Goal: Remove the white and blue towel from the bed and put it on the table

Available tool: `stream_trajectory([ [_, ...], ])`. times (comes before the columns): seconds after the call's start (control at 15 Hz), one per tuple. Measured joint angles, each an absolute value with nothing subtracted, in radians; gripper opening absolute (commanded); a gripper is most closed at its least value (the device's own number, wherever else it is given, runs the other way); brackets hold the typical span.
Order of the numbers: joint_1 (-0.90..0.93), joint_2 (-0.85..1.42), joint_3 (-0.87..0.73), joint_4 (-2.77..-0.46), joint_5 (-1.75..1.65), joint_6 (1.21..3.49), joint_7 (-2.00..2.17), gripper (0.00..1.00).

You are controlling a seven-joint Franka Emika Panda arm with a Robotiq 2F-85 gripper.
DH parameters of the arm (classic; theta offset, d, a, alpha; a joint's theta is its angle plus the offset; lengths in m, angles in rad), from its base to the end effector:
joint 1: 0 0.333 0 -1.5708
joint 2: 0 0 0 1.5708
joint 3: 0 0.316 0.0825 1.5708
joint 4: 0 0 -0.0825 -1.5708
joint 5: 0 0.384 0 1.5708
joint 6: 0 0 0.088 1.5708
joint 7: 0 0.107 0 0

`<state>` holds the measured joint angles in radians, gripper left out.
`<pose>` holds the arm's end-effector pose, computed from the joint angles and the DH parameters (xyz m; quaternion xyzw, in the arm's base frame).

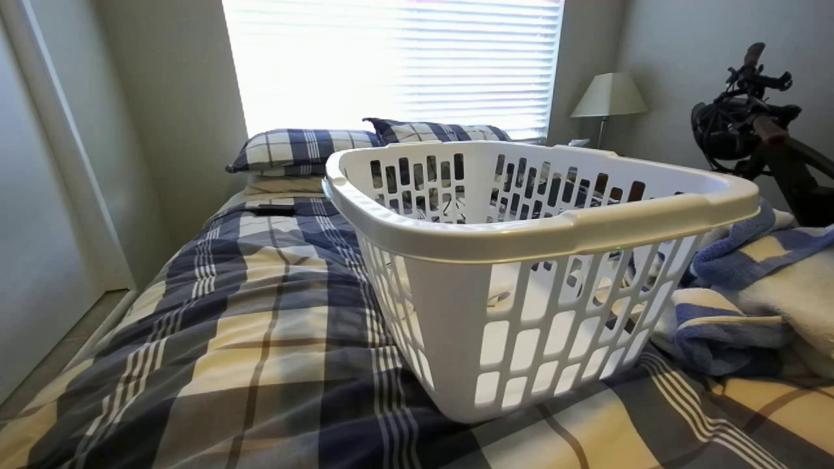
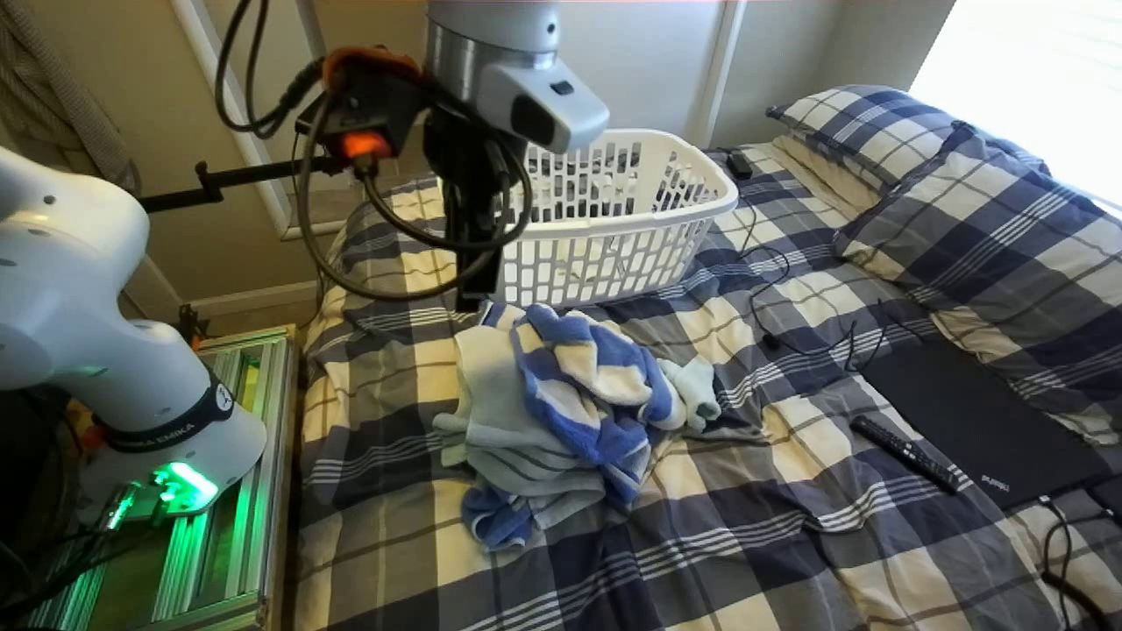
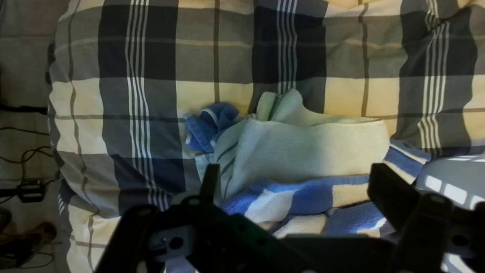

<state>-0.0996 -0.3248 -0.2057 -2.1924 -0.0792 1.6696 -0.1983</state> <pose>0.4109 -0.1443 0.4998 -0.9941 0.0368 0.1001 0.0186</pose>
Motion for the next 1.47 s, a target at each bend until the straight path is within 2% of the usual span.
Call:
stream_trajectory([
  [0.33,-0.102,-0.199,-0.211,-2.148,-0.062,1.854,-0.289,1.00],
  [1.47,-0.102,-0.192,-0.212,-2.135,-0.061,1.855,-0.303,1.00],
])
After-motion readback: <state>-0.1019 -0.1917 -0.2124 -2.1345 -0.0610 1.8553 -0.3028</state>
